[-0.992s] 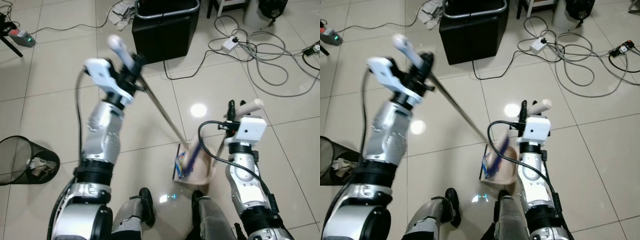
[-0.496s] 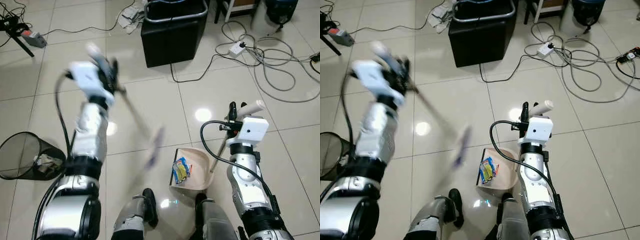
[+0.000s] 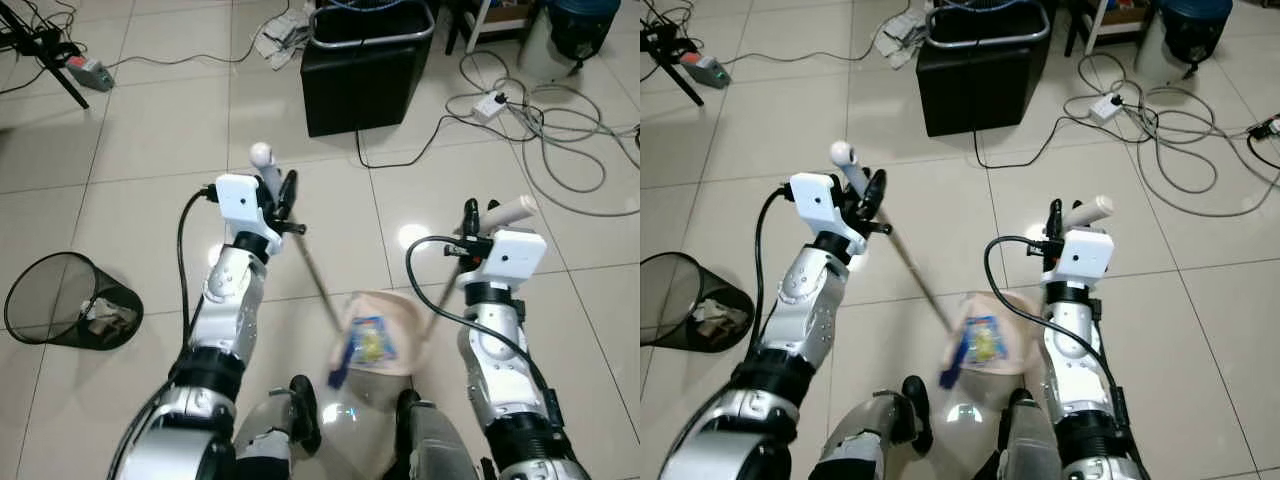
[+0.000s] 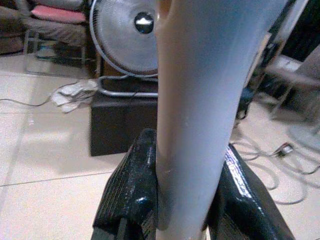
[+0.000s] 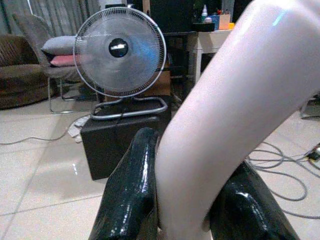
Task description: Sweep floor
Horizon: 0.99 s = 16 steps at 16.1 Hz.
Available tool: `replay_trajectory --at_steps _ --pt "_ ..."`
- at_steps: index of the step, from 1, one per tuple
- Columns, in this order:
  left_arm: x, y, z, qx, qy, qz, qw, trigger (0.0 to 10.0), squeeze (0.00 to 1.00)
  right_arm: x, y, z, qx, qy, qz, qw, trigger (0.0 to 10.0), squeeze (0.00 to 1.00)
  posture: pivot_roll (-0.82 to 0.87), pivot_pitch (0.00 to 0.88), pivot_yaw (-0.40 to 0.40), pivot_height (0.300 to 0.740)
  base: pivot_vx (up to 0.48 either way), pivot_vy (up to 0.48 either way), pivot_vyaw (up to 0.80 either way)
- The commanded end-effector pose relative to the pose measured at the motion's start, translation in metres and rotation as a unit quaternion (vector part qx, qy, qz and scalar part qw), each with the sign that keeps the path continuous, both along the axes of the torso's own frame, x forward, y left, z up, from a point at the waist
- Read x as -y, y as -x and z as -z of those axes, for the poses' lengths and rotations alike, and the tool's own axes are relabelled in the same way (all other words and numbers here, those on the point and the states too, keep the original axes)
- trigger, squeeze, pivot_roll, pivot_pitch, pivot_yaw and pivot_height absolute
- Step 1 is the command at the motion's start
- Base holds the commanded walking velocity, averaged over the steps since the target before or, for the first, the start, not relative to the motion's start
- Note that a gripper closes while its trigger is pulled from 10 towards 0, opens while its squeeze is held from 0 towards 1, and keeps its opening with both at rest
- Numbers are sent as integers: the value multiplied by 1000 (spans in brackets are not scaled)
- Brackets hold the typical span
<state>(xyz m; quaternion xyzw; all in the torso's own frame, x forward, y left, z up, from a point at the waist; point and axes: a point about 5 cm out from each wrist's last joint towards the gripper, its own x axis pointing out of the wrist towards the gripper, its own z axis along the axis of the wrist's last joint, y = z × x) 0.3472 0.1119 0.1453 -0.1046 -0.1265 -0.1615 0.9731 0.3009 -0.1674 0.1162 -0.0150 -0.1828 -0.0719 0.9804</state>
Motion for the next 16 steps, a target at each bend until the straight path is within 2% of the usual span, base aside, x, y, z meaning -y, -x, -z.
replay_trajectory --at_steps 1,4,7,8,10,11,12,14,15,16 --pt "4 4 -1 1 19 25 1000 10000 0 1 2 -4 12 -17 4 1000 10000 0 -90 224 107 740 0 0 0" --pt "8 9 -4 8 16 56 998 10000 0 4 2 -7 11 -41 8 999 10000 0 -88 221 106 740 0 0 0" --pt "4 10 -19 33 8 66 997 10000 0 7 1 -8 10 -49 14 999 10000 0 -86 211 109 740 0 0 0" --pt "-3 8 -25 49 -17 60 997 10000 0 9 2 -8 10 -50 15 999 10000 0 -85 206 109 740 0 0 0" --pt "-26 3 -46 100 -72 24 992 10000 0 13 4 -10 10 -58 21 998 10000 0 -83 195 107 740 0 0 0" --pt "-33 1 -53 112 -78 17 990 10000 0 15 4 -11 10 -62 23 998 10000 0 -83 188 106 740 0 0 0" --pt "-49 -1 -69 135 -84 3 987 10000 0 18 6 -14 15 -67 24 997 10000 0 -82 180 105 740 0 0 0" --pt "-67 -5 -84 145 -85 -15 986 10000 0 21 8 -17 18 -71 24 997 10000 0 -76 166 99 740 0 0 0" --pt "-73 -6 -87 145 -85 -25 986 10000 0 22 8 -17 18 -76 24 997 10000 0 -75 157 98 740 0 0 0" --pt "-87 -8 -84 133 -103 -50 985 10000 0 23 11 -21 17 -92 21 995 10000 0 -72 145 97 740 0 0 0"
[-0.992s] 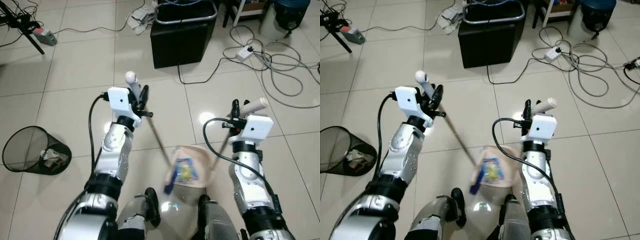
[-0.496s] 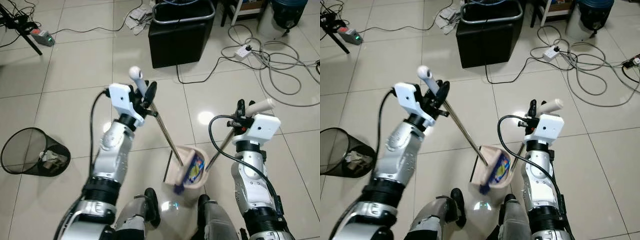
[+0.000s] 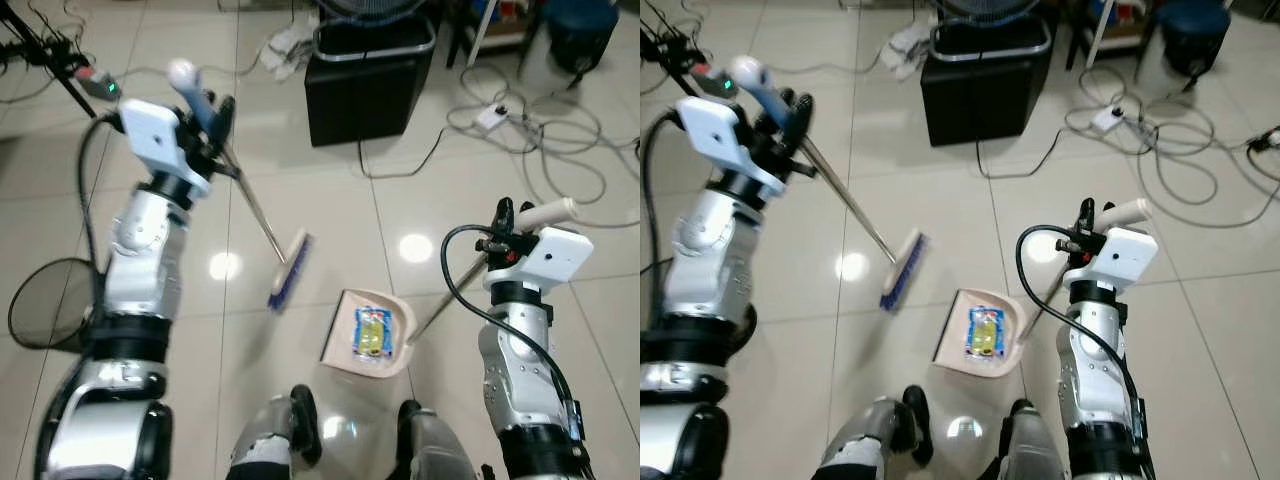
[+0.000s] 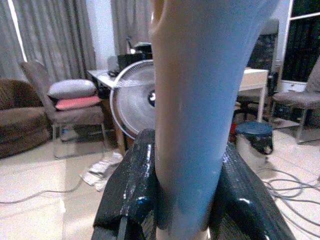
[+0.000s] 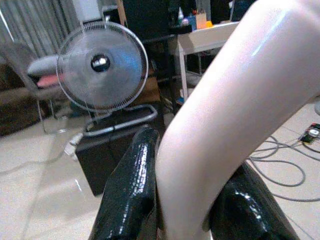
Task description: Sweep floor
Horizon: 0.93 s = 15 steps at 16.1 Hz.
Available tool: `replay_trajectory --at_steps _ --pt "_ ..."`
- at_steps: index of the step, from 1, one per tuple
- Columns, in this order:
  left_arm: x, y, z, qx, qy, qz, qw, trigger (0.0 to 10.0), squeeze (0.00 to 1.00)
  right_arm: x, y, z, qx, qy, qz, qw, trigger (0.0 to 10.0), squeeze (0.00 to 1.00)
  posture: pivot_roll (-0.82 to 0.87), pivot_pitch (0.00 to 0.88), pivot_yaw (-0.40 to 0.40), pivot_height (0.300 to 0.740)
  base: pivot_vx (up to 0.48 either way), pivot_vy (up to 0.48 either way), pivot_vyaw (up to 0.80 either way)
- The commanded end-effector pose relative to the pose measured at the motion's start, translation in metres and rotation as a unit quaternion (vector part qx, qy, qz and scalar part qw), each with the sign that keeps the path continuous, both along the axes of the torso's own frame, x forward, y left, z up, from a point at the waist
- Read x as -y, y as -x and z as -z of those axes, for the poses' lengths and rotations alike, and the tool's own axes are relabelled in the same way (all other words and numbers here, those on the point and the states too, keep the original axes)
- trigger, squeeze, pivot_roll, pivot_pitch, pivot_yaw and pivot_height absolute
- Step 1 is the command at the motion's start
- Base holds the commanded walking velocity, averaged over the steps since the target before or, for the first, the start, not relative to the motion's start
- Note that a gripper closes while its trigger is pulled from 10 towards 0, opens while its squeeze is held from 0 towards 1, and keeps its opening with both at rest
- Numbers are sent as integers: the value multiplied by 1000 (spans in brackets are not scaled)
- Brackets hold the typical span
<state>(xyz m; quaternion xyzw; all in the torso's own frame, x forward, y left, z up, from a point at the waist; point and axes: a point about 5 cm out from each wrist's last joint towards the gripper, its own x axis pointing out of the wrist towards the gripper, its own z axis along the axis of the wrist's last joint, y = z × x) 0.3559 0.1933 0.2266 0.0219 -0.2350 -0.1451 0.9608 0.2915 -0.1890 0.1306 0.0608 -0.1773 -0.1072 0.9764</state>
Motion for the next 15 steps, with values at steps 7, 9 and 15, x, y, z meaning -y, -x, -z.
replay_trajectory --at_steps 7,9,15 --pt "-29 35 103 -193 13 -127 973 10000 0 -7 -2 -66 43 -34 -44 998 10000 0 -95 83 107 740 0 0 114" --pt "-27 46 111 -200 5 -128 971 10000 0 -7 -6 -84 55 -32 -48 997 10000 0 -104 71 114 740 0 0 800" --pt "2 62 107 -179 -49 -102 977 10000 0 -16 -14 -127 60 -34 -104 992 10000 0 -93 40 101 740 0 0 800"
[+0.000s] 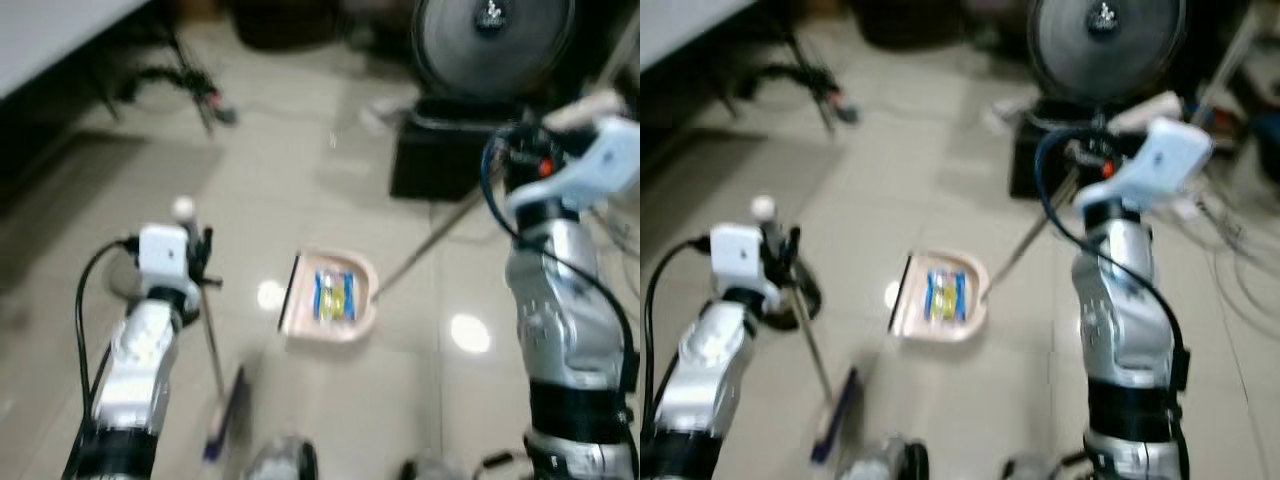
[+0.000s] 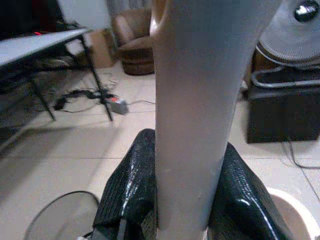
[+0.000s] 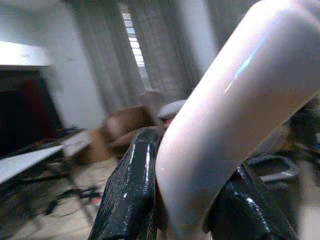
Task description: Sweep floor
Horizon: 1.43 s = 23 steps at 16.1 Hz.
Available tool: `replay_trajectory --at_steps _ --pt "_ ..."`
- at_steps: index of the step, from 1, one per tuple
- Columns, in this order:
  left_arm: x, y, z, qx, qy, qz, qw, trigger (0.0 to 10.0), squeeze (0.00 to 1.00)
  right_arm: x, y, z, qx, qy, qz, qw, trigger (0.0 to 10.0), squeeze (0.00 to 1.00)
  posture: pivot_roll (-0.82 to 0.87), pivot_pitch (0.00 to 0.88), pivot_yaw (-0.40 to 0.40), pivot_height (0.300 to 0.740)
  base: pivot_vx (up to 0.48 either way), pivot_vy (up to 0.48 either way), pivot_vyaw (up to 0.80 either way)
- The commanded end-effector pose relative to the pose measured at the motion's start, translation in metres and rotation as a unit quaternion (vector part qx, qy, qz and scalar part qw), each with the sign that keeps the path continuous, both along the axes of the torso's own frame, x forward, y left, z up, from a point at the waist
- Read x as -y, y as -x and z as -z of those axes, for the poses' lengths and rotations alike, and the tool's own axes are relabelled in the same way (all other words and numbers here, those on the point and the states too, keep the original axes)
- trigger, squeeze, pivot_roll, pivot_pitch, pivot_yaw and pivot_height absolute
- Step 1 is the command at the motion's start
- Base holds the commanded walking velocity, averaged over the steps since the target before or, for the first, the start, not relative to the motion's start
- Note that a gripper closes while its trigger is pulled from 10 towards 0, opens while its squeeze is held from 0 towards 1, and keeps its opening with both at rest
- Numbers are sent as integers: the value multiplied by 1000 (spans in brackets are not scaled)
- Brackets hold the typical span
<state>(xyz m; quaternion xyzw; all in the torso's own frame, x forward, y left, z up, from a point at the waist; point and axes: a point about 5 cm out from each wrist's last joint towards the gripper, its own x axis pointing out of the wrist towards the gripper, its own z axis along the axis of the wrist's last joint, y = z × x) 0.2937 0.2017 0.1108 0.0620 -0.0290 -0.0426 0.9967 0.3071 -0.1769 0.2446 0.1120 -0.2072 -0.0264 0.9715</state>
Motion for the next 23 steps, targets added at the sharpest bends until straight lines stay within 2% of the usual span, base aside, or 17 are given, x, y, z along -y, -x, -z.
replay_trajectory --at_steps 1,5,10,16,18,20,23 --pt "14 -1 -12 23 -1 21 1000 10000 0 -6 0 -15 18 -1 -25 1000 10000 0 -91 39 99 740 0 0 800" --pt "22 -3 -31 47 16 29 998 10000 0 -9 -3 -26 16 -23 -35 999 10000 0 -83 23 101 740 0 0 800" --pt "24 -4 -29 39 14 26 999 10000 0 -7 -9 -33 14 -31 -29 999 10000 0 -88 12 90 740 107 0 800" --pt "21 -3 -28 33 11 4 999 10000 0 -5 -13 -34 13 -46 -26 999 10000 0 -70 3 55 740 294 0 0" --pt "19 -2 -22 25 3 -3 1000 10000 0 -4 -17 -38 11 -56 -20 998 10000 0 -72 6 16 740 309 0 0" --pt "18 -2 -21 25 3 -12 1000 10000 0 -4 -19 -39 9 -62 -17 998 10000 0 -75 7 5 740 306 0 0" --pt "14 2 -25 36 -5 -31 999 10000 0 -3 -23 -44 8 -61 -28 998 10000 0 -64 2 -64 740 310 0 0"
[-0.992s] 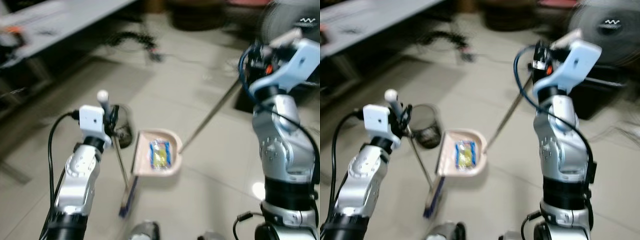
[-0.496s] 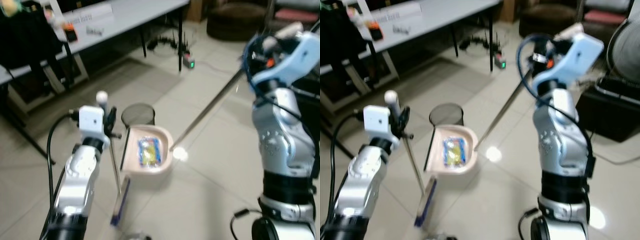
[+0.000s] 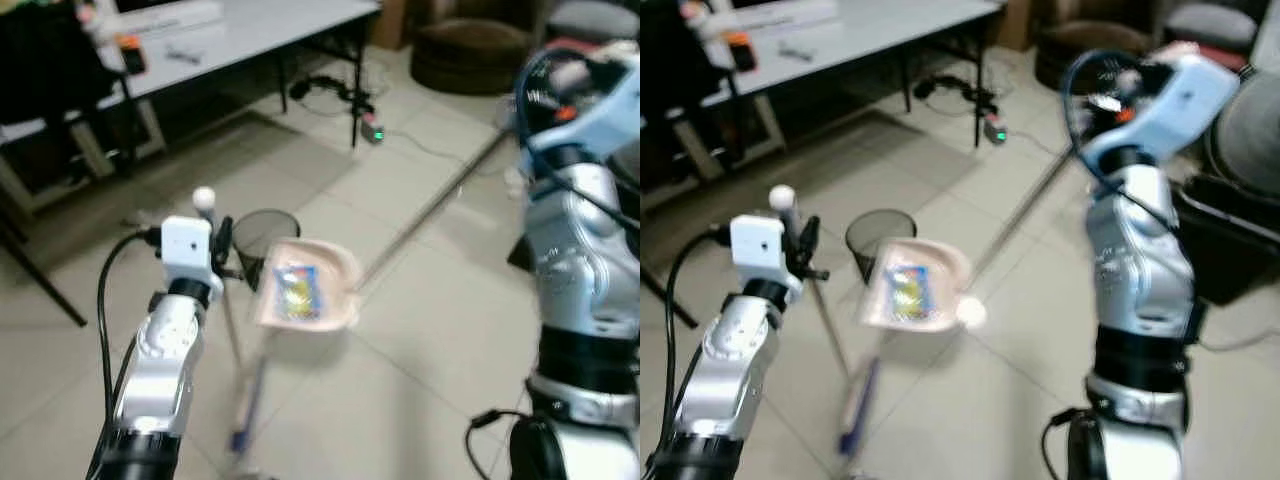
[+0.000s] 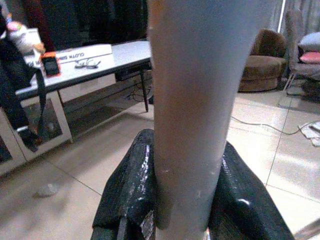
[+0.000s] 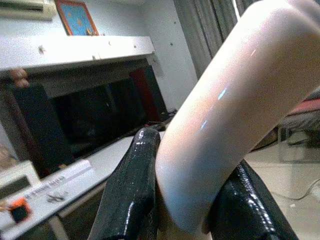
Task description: Sweep floor
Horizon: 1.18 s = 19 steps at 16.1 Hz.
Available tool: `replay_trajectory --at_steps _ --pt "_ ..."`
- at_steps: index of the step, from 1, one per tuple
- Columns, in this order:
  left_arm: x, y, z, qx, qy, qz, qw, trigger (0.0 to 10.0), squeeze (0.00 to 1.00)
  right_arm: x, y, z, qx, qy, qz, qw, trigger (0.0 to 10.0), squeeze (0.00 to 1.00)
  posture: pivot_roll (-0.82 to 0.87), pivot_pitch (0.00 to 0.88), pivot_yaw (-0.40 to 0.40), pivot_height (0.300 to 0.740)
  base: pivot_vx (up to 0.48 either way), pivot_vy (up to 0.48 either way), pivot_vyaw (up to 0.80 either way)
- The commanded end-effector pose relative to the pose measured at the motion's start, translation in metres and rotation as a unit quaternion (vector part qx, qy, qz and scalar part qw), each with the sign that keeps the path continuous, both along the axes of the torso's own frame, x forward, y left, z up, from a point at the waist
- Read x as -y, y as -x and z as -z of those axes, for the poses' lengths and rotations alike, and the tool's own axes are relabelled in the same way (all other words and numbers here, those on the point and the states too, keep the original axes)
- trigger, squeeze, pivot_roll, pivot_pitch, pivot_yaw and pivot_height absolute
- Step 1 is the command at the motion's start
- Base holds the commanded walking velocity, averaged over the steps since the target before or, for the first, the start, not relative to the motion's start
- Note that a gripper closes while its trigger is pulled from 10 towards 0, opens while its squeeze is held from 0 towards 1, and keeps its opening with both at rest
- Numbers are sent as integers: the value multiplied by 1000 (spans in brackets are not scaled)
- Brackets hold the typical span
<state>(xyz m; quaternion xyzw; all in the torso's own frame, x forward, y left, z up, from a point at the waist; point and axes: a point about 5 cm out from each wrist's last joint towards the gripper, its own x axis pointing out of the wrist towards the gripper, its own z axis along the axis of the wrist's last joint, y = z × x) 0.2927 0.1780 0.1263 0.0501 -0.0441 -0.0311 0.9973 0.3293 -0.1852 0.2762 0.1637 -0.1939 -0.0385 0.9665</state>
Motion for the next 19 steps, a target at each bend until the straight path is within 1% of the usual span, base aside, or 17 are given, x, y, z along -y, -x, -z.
replay_trajectory --at_steps 1,4,6,9,10,13,14,16,17,19 --pt "-10 2 -10 22 -20 -24 999 10000 0 -12 -3 -15 24 -7 -29 999 10000 0 -64 1 -67 740 307 0 0" --pt "-11 5 -13 28 -25 -28 999 10000 0 -11 -5 -22 31 -11 -32 999 10000 0 -55 0 -82 740 310 0 0" --pt "-10 5 -16 32 -31 -24 999 10000 0 -7 -6 -24 36 -27 -29 999 10000 0 -52 0 -81 740 307 0 0" --pt "-10 5 -14 28 -33 -18 999 10000 0 4 -5 -21 42 -70 -9 997 10000 0 -51 0 -43 740 312 0 0" --pt "-11 4 -12 23 -33 -16 999 10000 0 6 -5 -20 44 -76 -6 996 10000 0 -58 0 -23 740 315 0 0" --pt "-11 3 -8 15 -34 -11 999 10000 0 8 -5 -19 47 -76 -2 996 10000 0 -63 0 -10 740 353 0 0" --pt "-11 2 -8 14 -34 -9 999 10000 0 8 -5 -17 45 -67 1 997 10000 0 -69 0 7 740 368 0 0" --pt "-11 -3 -8 14 -36 -4 999 10000 0 -1 -3 -12 53 24 12 998 10000 0 -81 0 27 740 377 0 0" --pt "-11 -4 -7 14 -36 -4 999 10000 0 -5 -2 -9 55 50 11 997 10000 0 -85 0 30 740 394 0 0" --pt "-10 -5 -7 14 -36 -2 999 10000 0 -8 0 -3 52 60 5 997 10000 0 -87 0 35 740 399 0 0"
